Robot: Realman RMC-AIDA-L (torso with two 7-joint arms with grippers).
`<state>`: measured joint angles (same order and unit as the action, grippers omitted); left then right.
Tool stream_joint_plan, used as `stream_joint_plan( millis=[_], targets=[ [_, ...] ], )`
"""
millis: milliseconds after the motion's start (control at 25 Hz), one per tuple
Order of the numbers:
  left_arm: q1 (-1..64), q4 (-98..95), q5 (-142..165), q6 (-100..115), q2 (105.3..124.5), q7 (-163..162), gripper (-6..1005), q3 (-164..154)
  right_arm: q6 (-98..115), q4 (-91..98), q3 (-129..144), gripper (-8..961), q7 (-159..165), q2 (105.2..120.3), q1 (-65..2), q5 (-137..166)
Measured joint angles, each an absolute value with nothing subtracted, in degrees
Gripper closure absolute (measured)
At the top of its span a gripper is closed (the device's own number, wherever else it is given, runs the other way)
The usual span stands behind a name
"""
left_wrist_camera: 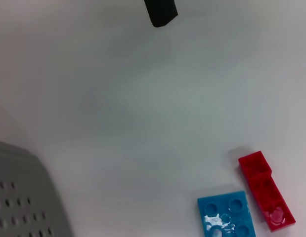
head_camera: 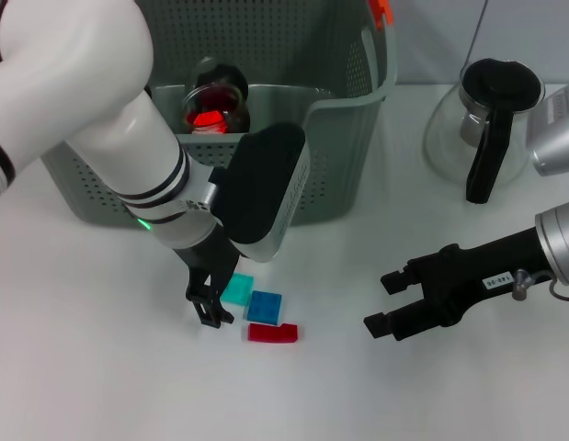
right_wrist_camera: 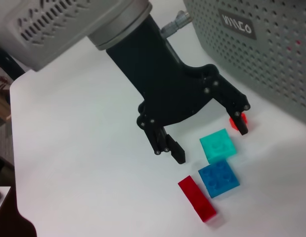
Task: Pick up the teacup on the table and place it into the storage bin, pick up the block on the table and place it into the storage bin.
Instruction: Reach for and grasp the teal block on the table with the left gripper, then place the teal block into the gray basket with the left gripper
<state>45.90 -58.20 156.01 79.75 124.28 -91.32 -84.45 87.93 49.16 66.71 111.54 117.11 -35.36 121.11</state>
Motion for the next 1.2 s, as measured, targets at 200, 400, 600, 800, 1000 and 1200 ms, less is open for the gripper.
stream_joint_plan(
  millis=[200, 400, 600, 800, 1000, 1200],
  targets=[
    [46.15, -57.43, 156.11, 79.17, 124.28, -91.32, 75, -84.7, 87.46, 48.55, 66.71, 87, 111.25, 117.15, -35.6, 121.11],
    [46.45, -56.51, 156.56, 78.75, 124.28, -91.33, 229, -84.73, 87.2, 48.49, 66.71, 88, 111.23, 117.24, -35.6, 121.11],
    [47.33, -54.89, 157.1, 77.51, 124.34, -91.4, 402, -85.18, 86.93, 48.4, 66.71, 88, 111.03, 117.33, -35.6, 121.11],
    [48.21, -53.9, 157.4, 77.65, 124.37, -91.46, 476, -85.28, 86.6, 48.31, 66.71, 87, 110.67, 117.41, -35.54, 121.11],
    [49.36, -52.52, 157.83, 77.53, 124.37, -91.53, 484, -85.43, 85.88, 47.32, 66.71, 88, 110.03, 117.42, -35.66, 121.11],
    [50.59, -51.32, 158.28, 77.44, 124.35, -91.73, 485, -85.43, 85.37, 46.34, 66.71, 88, 109.19, 117.43, -35.95, 121.11]
  ],
)
